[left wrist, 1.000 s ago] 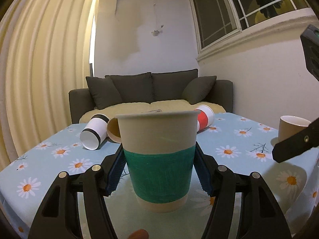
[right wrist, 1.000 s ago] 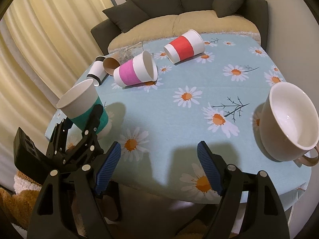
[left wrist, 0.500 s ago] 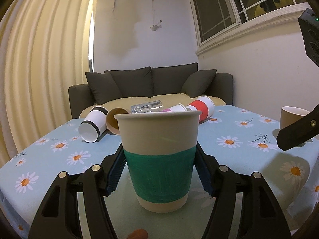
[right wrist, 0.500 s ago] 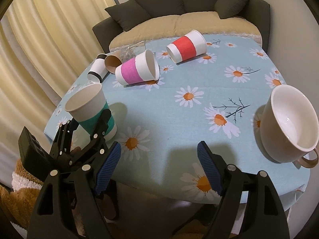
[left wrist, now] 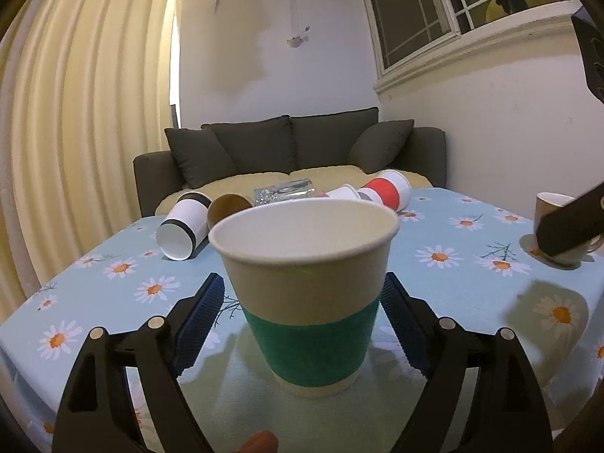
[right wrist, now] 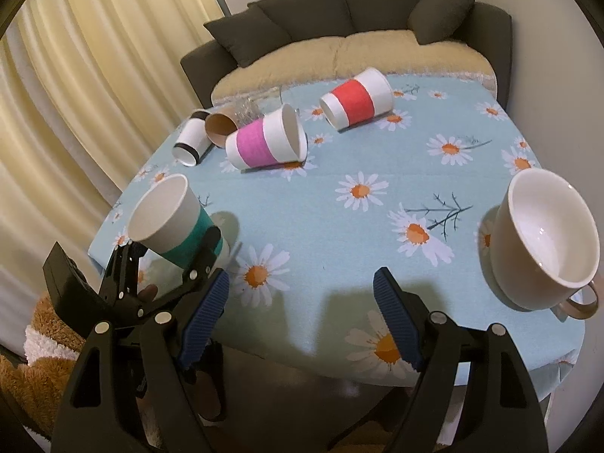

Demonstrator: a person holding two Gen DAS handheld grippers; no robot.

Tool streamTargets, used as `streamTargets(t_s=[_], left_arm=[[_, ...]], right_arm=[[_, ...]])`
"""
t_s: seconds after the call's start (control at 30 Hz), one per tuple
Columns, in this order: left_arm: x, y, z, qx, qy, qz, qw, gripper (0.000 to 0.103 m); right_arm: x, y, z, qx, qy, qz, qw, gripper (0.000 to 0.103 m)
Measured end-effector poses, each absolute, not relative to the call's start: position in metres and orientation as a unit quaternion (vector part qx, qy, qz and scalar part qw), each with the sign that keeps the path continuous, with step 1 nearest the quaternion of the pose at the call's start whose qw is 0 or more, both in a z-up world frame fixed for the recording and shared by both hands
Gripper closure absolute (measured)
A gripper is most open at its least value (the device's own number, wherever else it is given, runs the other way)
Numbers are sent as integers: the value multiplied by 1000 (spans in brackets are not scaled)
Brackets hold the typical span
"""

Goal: Flip cup upright

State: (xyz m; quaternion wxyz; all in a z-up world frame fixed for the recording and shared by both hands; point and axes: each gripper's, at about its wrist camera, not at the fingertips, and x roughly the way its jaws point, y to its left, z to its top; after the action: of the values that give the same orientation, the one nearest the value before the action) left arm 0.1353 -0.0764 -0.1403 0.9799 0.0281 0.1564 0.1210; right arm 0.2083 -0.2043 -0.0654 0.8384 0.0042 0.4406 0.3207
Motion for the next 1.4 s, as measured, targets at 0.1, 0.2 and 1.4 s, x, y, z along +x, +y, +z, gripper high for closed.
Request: streamTargets(t_s=[0.1, 0.2, 1.4], left_arm=[[127, -78, -132, 30, 158, 107, 981, 17], [119, -79, -123, 23, 160, 95, 982, 11], [17, 4, 21, -20, 244, 18, 969, 6]], right_arm=[[203, -205, -59, 8, 427, 329, 842, 23], [197, -209, -51, 15, 407, 340, 848, 22], [101, -201, 20, -40, 273, 375, 885, 8]])
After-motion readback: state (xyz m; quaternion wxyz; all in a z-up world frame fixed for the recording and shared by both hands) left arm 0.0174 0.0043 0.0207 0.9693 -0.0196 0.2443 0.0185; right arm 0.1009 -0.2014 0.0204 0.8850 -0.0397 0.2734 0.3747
